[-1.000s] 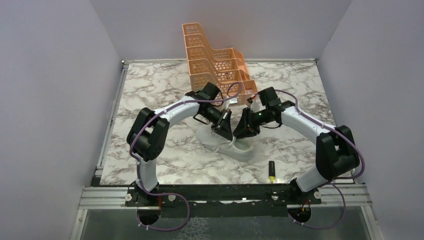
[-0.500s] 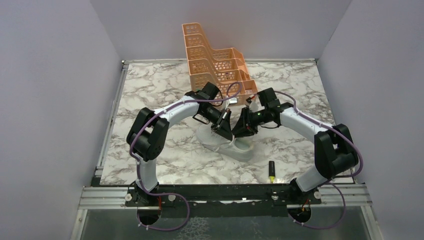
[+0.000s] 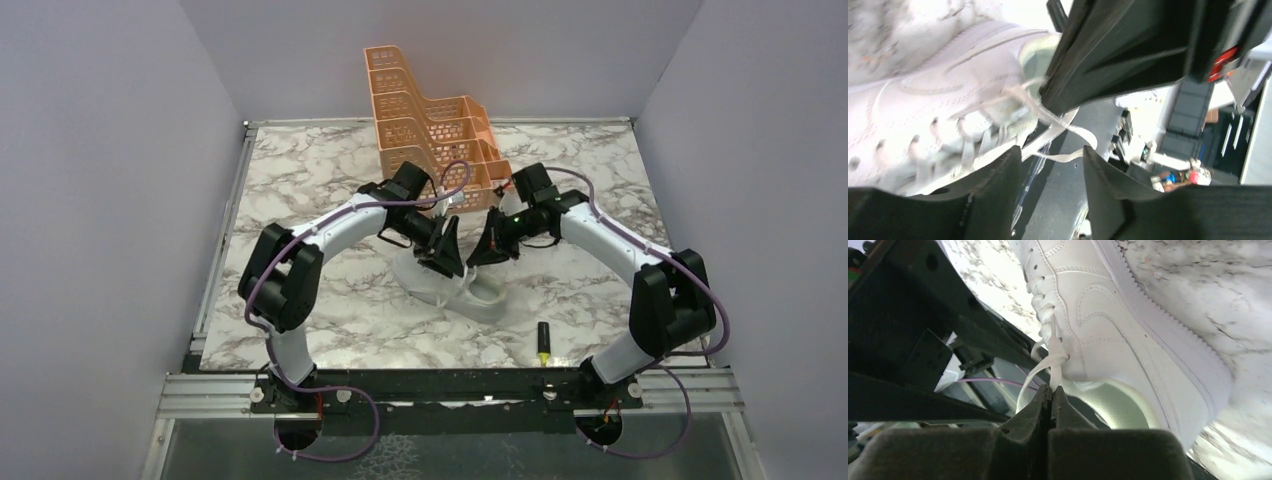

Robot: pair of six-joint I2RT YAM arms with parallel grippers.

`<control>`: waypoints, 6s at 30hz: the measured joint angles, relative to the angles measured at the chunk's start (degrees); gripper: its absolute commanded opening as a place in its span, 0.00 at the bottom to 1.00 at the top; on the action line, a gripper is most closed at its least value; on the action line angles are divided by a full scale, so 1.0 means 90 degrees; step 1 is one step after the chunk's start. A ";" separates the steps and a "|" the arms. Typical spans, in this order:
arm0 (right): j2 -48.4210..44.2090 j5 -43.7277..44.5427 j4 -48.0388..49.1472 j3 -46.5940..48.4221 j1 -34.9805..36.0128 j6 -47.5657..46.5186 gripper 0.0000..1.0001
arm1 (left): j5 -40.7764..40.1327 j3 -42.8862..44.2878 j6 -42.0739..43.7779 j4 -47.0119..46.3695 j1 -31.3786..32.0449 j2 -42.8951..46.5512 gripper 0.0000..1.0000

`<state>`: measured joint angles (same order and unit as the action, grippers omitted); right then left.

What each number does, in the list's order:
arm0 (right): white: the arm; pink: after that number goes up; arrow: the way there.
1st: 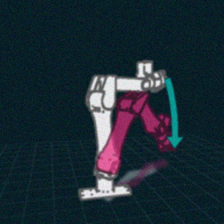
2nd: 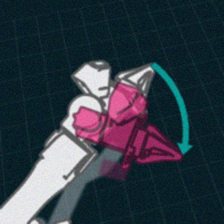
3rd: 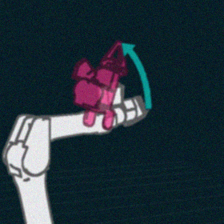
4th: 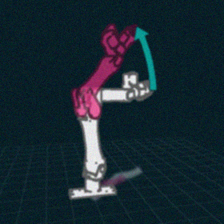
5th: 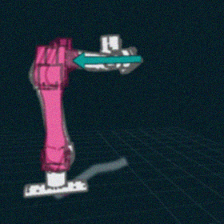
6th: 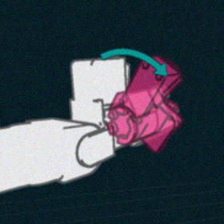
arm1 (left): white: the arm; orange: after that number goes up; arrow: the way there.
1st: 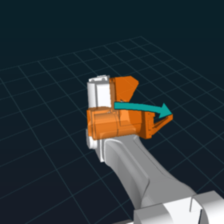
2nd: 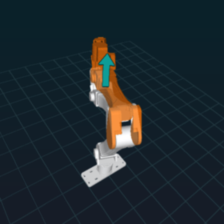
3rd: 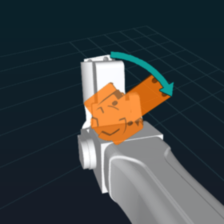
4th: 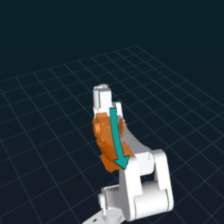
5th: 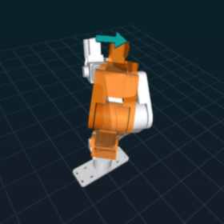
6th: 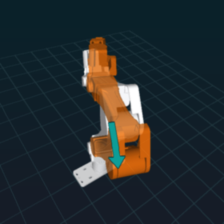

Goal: Tie the shoes

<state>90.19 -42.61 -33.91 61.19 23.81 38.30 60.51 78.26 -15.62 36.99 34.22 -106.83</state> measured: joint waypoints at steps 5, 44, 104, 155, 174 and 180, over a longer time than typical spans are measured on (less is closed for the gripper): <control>-0.0044 0.0573 -0.1010 0.0947 -0.0002 -0.0602 0.01 | -0.0823 -0.0729 -0.0508 -0.0245 -0.0406 0.1212 0.70; 0.0233 0.0622 -0.1591 0.2361 -0.0005 -0.0857 0.01 | -0.3944 -0.4622 -0.0971 -0.4260 0.1093 0.2720 0.51; 0.2239 0.2033 0.0233 0.2960 -0.2232 -0.1008 0.25 | -0.4007 -0.4636 -0.3604 0.0508 0.1253 0.5340 0.21; -0.1243 -0.0491 0.1409 -0.2062 0.0937 0.0464 0.62 | -0.4012 -0.3441 -0.1846 -0.2361 -0.1209 0.2055 0.78; -0.1831 0.3242 -0.1149 0.1615 0.0928 -0.3835 0.57 | -0.4408 -0.3898 -0.1141 -0.1190 0.0053 0.3674 0.48; -0.3364 0.2982 0.0236 0.0874 0.0930 -0.4340 0.55 | -0.3973 -0.4449 -0.1195 -0.1967 0.0056 0.3111 0.34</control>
<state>59.92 -15.77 -31.79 69.06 32.18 -0.75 24.75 38.22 -26.37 19.29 34.72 -78.83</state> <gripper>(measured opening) 0.559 0.319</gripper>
